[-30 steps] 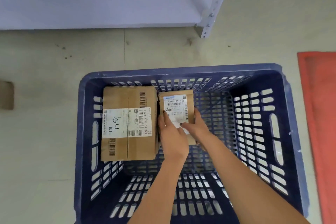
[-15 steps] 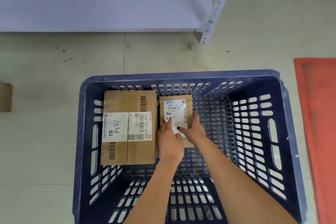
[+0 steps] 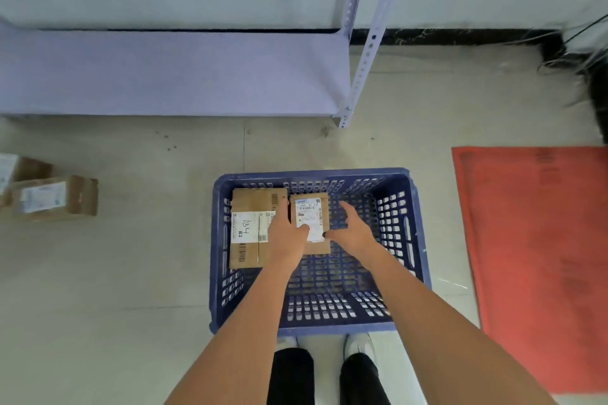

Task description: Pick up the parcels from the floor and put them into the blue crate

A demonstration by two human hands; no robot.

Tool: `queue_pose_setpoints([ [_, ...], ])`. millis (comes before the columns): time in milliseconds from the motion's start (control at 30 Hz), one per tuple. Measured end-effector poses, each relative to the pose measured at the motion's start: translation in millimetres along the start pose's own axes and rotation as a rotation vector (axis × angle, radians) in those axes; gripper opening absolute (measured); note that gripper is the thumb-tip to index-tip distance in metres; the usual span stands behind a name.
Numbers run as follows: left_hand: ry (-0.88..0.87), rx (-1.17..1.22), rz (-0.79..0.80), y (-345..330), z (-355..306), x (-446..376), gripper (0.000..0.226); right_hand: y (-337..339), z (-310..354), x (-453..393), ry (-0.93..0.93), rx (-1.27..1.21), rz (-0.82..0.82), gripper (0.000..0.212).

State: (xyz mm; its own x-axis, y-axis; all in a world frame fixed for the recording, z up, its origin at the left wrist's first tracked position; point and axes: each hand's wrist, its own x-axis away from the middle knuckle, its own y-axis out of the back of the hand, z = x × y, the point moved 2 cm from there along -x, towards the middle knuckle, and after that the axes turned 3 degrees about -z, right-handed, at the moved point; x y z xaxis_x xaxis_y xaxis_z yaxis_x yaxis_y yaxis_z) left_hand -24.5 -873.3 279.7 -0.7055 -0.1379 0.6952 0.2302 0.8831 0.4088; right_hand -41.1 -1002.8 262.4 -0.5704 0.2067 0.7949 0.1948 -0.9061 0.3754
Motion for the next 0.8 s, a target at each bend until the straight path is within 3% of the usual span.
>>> queue_pose_setpoints([
  [433, -0.043, 0.022, 0.010, 161, -87, 200, 0.070, 41, 112, 263, 0.120, -0.016, 0.035, 0.076],
  [800, -0.134, 0.197, -0.048, 226, -96, 331, 0.074, 27, 160, 389, 0.307, 0.039, 0.070, 0.083],
])
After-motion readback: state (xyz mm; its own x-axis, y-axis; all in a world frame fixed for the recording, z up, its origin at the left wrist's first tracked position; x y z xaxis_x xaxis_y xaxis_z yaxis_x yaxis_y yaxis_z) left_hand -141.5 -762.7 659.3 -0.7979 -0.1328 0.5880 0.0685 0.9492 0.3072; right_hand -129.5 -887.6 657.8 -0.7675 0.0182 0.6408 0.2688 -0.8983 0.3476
